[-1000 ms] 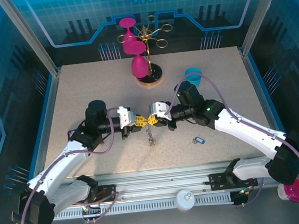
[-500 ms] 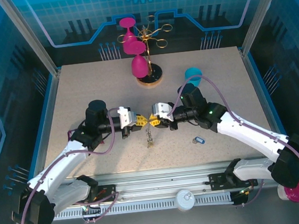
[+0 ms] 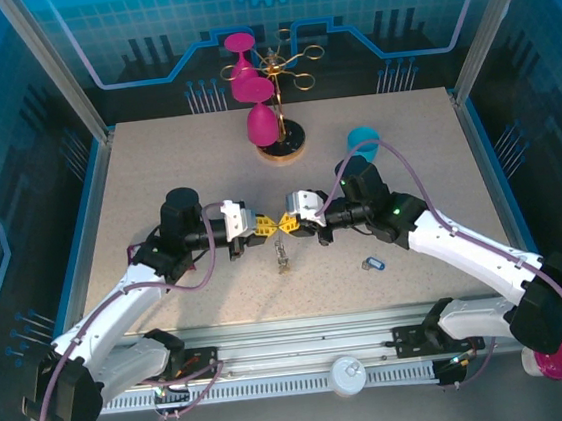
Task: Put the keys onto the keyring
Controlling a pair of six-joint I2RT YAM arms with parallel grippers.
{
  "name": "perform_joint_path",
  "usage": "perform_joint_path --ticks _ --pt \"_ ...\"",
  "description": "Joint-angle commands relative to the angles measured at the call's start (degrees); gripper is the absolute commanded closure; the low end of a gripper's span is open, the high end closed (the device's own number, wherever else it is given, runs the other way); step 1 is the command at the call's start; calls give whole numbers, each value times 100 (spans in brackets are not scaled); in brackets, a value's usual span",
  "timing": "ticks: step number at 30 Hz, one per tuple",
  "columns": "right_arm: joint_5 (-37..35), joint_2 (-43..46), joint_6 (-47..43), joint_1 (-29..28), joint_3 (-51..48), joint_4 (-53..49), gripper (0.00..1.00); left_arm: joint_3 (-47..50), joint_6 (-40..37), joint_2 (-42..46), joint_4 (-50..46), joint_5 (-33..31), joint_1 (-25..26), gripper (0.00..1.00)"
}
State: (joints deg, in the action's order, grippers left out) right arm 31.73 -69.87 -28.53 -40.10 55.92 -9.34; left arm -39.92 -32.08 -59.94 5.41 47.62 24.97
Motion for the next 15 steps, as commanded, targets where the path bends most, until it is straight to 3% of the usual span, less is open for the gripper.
perform_joint_path --ticks 1,10,15 --pt "215 -26 73 26 -15 231 100 -42 -49 11 169 201 52 98" --pt "318 -78 129 5 22 222 100 -42 28 -33 268 205 52 88" --pt "341 -115 151 -16 50 233 100 -33 10 -28 276 167 50 92"
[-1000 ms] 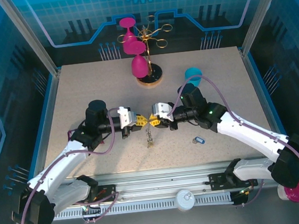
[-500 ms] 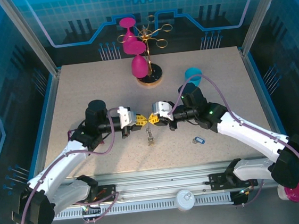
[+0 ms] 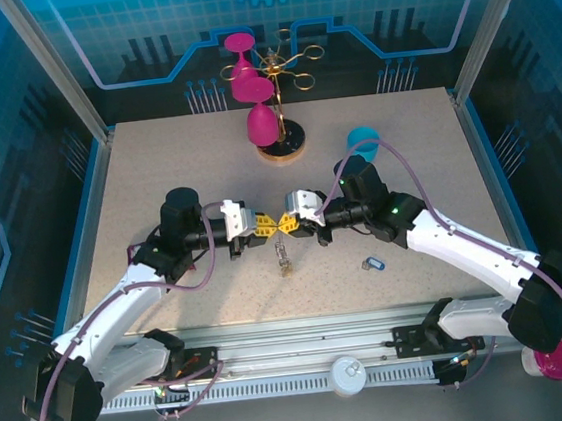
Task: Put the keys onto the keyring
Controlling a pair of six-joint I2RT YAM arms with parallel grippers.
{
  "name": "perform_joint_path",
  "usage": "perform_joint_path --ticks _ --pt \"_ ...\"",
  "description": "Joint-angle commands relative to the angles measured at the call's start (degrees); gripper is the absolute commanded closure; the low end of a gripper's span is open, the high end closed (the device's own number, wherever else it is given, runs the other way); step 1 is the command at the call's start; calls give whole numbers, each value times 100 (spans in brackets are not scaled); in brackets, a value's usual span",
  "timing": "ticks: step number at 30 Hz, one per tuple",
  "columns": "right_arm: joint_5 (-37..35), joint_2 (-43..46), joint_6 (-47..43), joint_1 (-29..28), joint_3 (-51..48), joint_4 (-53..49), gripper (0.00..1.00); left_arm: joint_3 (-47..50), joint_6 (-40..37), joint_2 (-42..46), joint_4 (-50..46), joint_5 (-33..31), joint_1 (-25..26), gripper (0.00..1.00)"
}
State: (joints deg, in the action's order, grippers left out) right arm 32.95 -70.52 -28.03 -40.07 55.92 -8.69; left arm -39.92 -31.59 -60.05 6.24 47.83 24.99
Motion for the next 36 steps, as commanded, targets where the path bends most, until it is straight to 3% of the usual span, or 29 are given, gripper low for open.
perform_joint_path --ticks 1,3,7,11,13,16,20,24,29,36 --pt "221 -58 96 -18 44 166 100 -30 -31 -8 197 140 48 95" --pt "211 -50 111 -18 50 181 100 -33 -46 -5 181 149 49 100" --pt "59 105 252 25 -110 383 100 -7 -105 43 149 54 43 100" --pt "-496 515 619 161 -482 608 66 49 -168 123 142 -111 49 100" --pt "-1337 829 996 201 -811 671 59 109 -171 178 190 -276 49 100" --pt "-2684 1225 1672 220 -1207 594 59 255 -196 222 343 -515 49 100" --pt "-3743 1510 2698 178 -1472 -74 70 477 6 236 767 -792 45 100" --pt "-4914 1538 4768 149 -1476 -1203 75 503 544 240 999 -1211 58 100" --pt "-5091 1136 6254 227 -1213 -2843 71 352 1178 275 842 -1681 51 100" --pt "-5174 232 6887 321 -1059 -3615 71 258 1261 245 624 -1513 67 100"
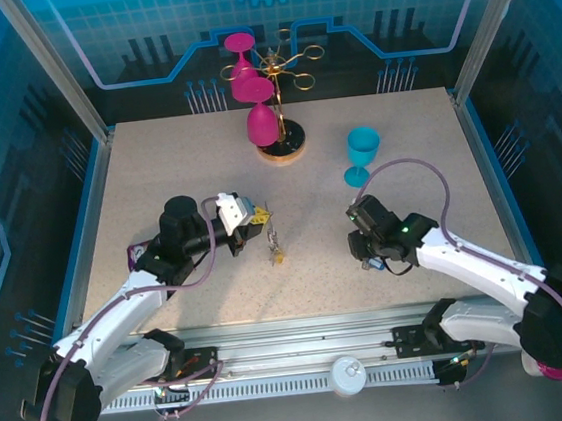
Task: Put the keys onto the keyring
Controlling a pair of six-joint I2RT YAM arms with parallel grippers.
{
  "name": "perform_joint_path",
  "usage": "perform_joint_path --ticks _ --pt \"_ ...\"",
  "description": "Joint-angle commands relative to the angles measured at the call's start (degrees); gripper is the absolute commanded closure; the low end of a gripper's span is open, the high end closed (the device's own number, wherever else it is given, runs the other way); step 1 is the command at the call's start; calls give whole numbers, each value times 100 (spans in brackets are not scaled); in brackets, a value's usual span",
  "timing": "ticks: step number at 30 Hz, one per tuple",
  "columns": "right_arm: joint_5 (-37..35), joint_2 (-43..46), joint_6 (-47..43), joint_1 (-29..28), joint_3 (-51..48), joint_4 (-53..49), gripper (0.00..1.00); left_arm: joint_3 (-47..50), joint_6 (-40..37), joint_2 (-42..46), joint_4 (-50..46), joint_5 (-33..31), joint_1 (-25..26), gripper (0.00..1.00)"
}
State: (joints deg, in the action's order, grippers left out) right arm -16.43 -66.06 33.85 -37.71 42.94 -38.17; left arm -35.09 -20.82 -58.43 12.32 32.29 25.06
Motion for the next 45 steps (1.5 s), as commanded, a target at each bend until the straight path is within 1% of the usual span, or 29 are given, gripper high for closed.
perform_joint_path --ticks 1,6,10,14,18,22,35,41,45 --pt "-239 -344 817 97 249 -686 71 -250 160 69 -34 77 61 100" --pt "-186 -671 1284 268 114 -629 71 -305 113 16 -146 198 69 100" --pt "240 -693 1347 538 -131 -273 71 -331 126 -35 -185 264 76 100" --pt "526 -777 1462 631 -236 -97 71 -317 155 -38 -156 201 95 100" --pt "588 -917 1599 660 -331 -28 73 -236 210 6 -30 -53 129 100" --pt "632 -1058 1666 682 -390 69 74 -176 183 59 72 -134 140 100" --pt "859 -1489 1641 686 -324 328 77 -103 78 69 122 -118 147 100" --pt "835 -1543 1552 682 -226 315 87 -94 51 60 112 -95 150 100" --pt "746 -1535 1447 667 -104 185 96 -81 22 60 90 -85 156 100"
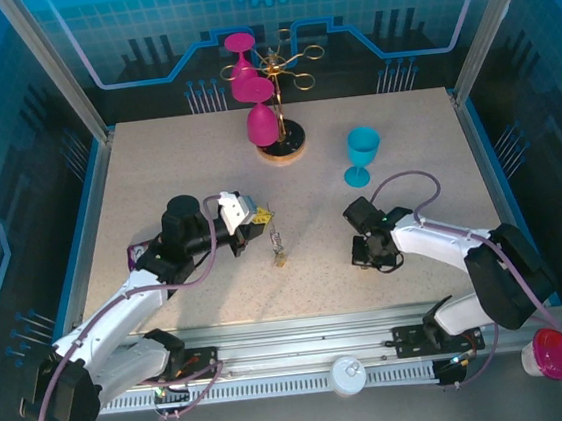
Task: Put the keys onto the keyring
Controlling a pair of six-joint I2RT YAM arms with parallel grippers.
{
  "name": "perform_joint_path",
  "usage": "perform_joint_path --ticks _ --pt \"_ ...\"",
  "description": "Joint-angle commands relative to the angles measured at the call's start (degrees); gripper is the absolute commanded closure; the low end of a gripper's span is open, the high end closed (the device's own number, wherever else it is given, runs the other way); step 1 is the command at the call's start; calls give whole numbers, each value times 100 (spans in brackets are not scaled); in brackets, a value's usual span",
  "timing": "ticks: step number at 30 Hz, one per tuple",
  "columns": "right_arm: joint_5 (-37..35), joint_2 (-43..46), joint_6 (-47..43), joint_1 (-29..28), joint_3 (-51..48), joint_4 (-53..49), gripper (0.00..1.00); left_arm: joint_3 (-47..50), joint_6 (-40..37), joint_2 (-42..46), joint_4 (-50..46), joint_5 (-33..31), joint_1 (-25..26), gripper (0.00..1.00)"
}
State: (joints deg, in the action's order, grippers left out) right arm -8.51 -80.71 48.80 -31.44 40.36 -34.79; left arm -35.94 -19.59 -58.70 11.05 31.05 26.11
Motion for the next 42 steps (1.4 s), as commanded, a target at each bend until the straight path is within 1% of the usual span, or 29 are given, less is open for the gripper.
perform_joint_path --ticks 1,7,14,19,23,25,29,36,39,42 --pt "-69 -55 -84 25 181 -193 99 0 -111 93 218 32 55 100" --pt "-63 -5 -253 -78 305 -256 100 17 -124 91 238 40 63 100" --pt "-51 -298 -303 -203 437 -187 100 30 -148 130 230 28 67 100" --pt "-132 -432 -309 -220 488 -229 93 35 -176 148 210 15 70 100" --pt "-152 -445 -321 -221 508 -239 91 35 -189 147 204 40 78 100" --pt "-153 -472 -319 -229 511 -256 87 33 -185 148 205 43 74 100" --pt "-126 -516 -311 -233 517 -223 86 26 -197 148 195 46 79 100" --pt "-153 -507 -314 -230 539 -239 93 21 -203 153 170 63 78 100" --pt "-166 -491 -317 -230 542 -263 99 25 -216 161 163 70 78 100" --pt "-239 -301 -347 -248 537 -284 100 26 -233 162 161 71 76 100"
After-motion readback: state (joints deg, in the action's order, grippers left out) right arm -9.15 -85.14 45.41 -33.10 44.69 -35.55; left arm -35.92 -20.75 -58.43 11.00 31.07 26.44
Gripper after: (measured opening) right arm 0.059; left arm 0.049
